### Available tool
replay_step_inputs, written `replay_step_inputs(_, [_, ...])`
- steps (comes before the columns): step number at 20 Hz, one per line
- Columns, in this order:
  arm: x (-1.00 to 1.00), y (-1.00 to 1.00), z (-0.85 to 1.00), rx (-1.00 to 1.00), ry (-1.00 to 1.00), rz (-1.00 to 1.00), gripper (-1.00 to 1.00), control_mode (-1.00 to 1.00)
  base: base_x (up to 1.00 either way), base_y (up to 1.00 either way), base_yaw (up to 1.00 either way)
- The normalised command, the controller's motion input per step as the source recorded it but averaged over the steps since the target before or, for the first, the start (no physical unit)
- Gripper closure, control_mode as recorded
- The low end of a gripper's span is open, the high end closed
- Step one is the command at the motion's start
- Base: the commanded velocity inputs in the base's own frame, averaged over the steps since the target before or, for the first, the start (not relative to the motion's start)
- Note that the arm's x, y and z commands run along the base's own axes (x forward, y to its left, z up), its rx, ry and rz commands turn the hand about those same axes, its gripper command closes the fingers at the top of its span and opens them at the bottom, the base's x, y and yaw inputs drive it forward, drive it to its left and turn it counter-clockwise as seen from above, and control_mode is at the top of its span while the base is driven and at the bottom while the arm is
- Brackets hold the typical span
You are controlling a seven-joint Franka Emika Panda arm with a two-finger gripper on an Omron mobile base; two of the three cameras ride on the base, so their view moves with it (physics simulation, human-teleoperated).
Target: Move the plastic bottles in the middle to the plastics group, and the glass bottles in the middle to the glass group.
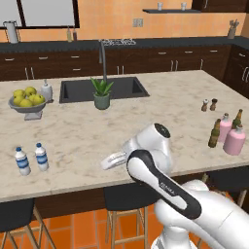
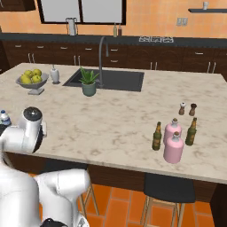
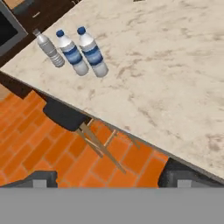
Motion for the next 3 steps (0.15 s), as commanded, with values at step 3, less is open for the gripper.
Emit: replay_step_inputs(3, [-0.55, -1.0, 0.39, 0.21, 0.0, -0.22, -1.0, -1.0, 0.0, 0.0, 0.0])
